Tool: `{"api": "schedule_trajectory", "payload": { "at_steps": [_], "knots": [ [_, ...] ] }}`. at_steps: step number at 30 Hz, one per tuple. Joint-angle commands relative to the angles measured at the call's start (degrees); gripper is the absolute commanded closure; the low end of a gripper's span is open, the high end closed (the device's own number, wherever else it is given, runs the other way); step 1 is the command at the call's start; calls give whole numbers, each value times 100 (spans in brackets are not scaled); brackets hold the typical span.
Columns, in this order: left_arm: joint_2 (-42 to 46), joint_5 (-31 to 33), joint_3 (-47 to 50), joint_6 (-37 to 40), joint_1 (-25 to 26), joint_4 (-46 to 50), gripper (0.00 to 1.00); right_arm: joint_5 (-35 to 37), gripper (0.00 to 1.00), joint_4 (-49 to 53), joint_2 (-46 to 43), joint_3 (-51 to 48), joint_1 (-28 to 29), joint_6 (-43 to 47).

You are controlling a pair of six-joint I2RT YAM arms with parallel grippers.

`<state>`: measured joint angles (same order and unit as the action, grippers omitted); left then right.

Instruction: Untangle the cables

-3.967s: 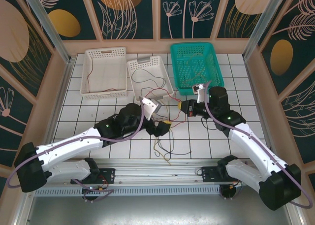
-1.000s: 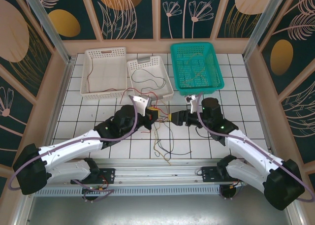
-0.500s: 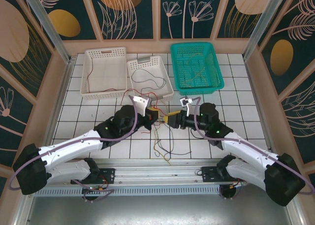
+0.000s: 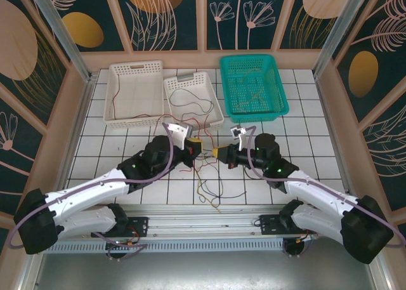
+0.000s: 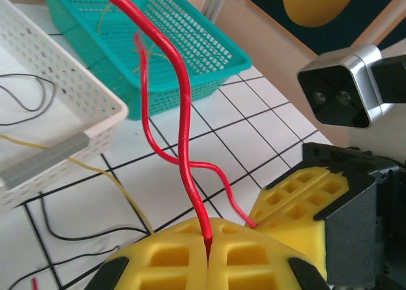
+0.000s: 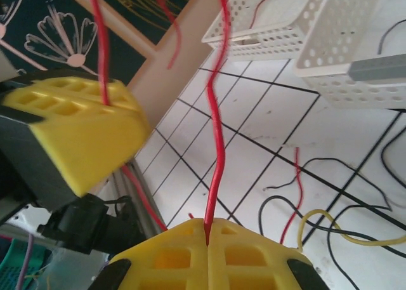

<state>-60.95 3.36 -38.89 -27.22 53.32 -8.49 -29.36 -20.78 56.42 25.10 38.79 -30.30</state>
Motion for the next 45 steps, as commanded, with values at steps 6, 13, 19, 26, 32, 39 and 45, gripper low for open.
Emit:
{"api": "schedule_trajectory", "payload": {
  "at_steps": [6,13,19,26,32,39,45],
  "knots": [
    [763,1147,-260,457,-304,902,100,1407,100,743,-782,137,-304,-104],
    [1083,3170,-463,467,-414,950,100,1667,100,826,-1726,-19,-714,-532],
    [912,3871,-588,667,-902,516,100,2210,100,1595,-1935,546,-713,-235],
    [242,2992,-907,460,-2190,79,100,2516,100,2549,-1559,1414,-713,-90],
    [-718,2067,-1503,138,-3299,-258,100,2630,100,3635,-867,2331,-708,133],
    [-2238,1157,-2633,164,-4116,-366,100,2515,100,4616,-260,2990,-706,467],
    [-3219,245,-3130,26,-4510,-549,100,2391,100,5017,-47,3027,-707,617]
  ]
}}
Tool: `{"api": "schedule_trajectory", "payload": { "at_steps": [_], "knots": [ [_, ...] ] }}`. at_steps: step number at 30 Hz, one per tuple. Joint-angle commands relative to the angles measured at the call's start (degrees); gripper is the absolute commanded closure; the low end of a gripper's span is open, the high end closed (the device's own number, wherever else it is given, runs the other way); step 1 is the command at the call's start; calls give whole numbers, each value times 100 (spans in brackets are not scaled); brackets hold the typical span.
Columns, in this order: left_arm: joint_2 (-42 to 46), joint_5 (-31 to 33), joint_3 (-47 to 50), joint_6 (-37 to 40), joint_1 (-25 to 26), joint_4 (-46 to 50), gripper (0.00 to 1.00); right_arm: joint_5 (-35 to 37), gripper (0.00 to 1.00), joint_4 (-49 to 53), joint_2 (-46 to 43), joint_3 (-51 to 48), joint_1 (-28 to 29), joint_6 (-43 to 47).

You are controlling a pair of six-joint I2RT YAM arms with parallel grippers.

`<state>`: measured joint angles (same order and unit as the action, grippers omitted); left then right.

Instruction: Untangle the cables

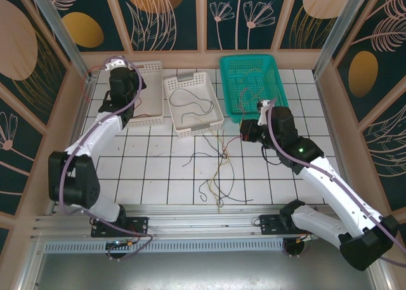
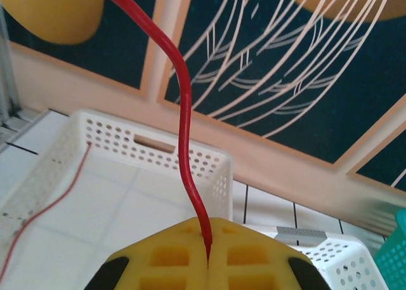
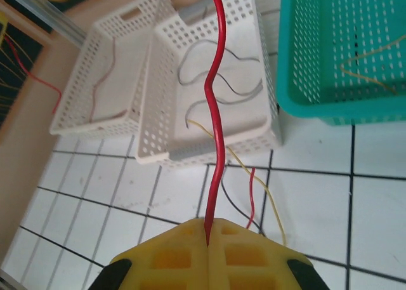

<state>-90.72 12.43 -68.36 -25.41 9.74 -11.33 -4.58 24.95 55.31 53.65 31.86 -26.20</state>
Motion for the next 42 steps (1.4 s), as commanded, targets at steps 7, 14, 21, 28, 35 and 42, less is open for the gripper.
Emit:
{"api": "schedule_trajectory", "payload": {
  "at_steps": [7,14,21,28,35,42],
  "knots": [
    [-1111,-1242,-486,-276,-328,-389,100,-392,100,386,-193,44,-15,272],
    [-1913,-1487,-1025,-271,-324,-246,100,-534,100,535,-187,-59,-15,351],
    [-2365,-1498,-1233,-297,-324,-143,100,-548,100,853,-166,-79,-17,438],
    [-2627,-1791,-1130,-394,-319,-219,100,-443,100,1075,146,-113,-14,550],
    [-2675,-1972,-883,-463,-323,-380,94,-553,100,1010,267,-160,-4,545],
    [-2651,-2169,-698,-568,-328,-497,77,-1263,100,898,107,34,-6,528]
  ]
}}
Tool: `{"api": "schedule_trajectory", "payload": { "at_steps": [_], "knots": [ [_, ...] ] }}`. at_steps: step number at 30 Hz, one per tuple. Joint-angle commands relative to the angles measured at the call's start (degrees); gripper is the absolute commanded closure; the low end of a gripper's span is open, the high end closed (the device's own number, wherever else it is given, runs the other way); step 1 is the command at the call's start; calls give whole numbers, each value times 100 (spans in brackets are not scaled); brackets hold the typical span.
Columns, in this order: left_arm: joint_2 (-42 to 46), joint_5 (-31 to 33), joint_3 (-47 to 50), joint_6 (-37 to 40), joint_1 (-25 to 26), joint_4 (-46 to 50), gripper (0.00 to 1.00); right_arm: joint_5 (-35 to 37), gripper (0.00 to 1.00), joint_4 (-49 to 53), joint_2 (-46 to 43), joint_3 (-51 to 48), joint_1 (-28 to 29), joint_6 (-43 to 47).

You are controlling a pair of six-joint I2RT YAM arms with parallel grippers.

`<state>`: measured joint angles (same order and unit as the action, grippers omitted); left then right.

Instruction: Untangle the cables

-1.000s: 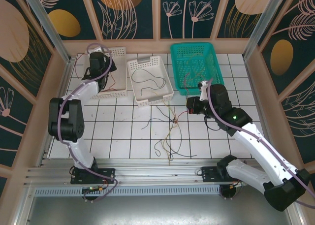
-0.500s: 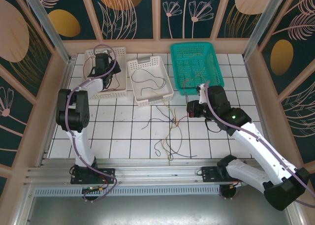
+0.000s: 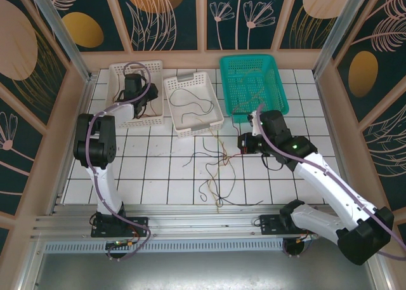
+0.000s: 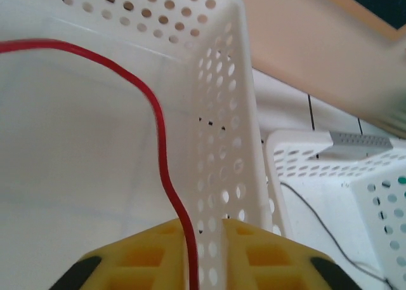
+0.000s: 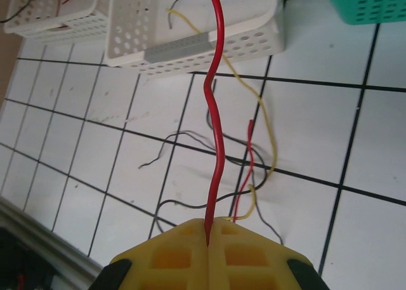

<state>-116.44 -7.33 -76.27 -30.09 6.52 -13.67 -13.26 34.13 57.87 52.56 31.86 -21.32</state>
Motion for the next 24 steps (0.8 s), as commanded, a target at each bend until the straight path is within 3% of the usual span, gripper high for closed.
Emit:
{"api": "schedule_trajectory", "payload": {
  "at_steps": [1,8,13,20,24],
  "knots": [
    [-72,-207,127,-137,-2,-291,76,-381,100,5,-153,181,-4,40],
    [85,-286,250,-198,-2,-361,63,-161,100,332,-342,464,-4,93],
    [473,-335,271,-350,-4,-321,47,-100,100,591,-377,701,5,161],
    [1280,-531,580,-748,-2,-346,21,-918,100,286,-475,758,-13,86],
    [1782,-707,982,-817,111,-406,14,-750,100,269,-290,964,-14,93]
  ]
}}
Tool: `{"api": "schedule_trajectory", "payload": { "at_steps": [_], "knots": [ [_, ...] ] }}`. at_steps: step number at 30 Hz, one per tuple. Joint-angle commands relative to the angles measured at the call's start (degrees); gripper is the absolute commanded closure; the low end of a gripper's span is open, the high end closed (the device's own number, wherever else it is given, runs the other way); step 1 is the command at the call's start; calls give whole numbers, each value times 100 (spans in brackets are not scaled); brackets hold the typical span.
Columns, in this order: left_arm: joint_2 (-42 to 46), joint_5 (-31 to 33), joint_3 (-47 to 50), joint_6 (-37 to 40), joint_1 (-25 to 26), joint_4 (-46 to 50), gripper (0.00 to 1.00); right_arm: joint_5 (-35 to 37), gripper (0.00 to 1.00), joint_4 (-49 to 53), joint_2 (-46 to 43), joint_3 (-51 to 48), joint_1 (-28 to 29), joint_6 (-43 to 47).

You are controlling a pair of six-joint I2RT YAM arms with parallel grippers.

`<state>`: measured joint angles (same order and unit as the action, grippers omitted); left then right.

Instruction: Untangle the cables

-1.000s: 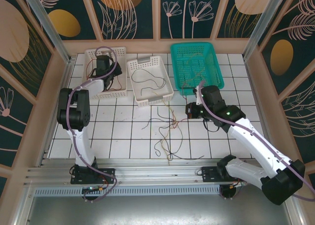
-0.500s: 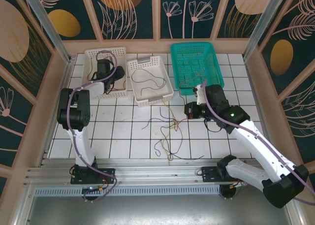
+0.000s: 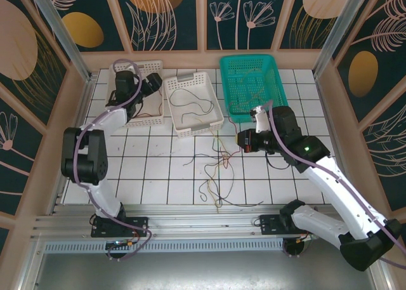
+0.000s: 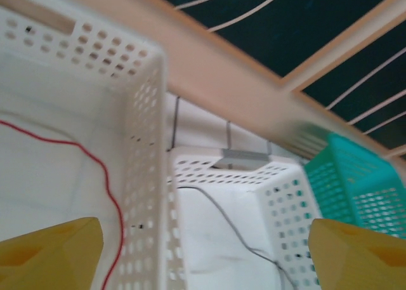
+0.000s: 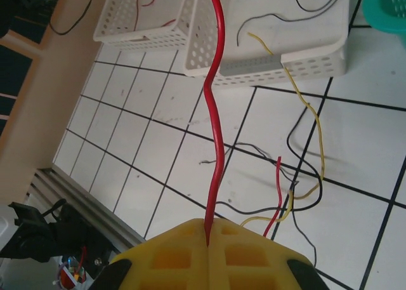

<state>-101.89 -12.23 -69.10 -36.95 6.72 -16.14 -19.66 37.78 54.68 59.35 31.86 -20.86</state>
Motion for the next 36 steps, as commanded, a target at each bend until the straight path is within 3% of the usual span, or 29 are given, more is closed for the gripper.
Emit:
{"api": "schedule_trajectory", "payload": {
  "at_steps": [1,6,11,18,24,36],
  "knots": [
    [579,-232,394,-122,153,-184,12,-92,100,-140,63,332,-17,47],
    [1356,-245,1100,83,836,-254,8,-4,100,-424,283,510,-278,46],
    [2162,-855,2609,-295,1312,-1474,7,-258,100,-663,502,608,-481,37],
    [2623,-1225,4069,-16,2284,-2525,6,-459,100,-906,664,610,-569,-14],
    [2254,-1447,4144,519,3088,-2385,7,-486,100,-983,736,691,-567,-45],
    [1107,-1391,3764,1206,3952,-1862,9,-512,100,-1123,710,690,-581,-124]
  ]
}}
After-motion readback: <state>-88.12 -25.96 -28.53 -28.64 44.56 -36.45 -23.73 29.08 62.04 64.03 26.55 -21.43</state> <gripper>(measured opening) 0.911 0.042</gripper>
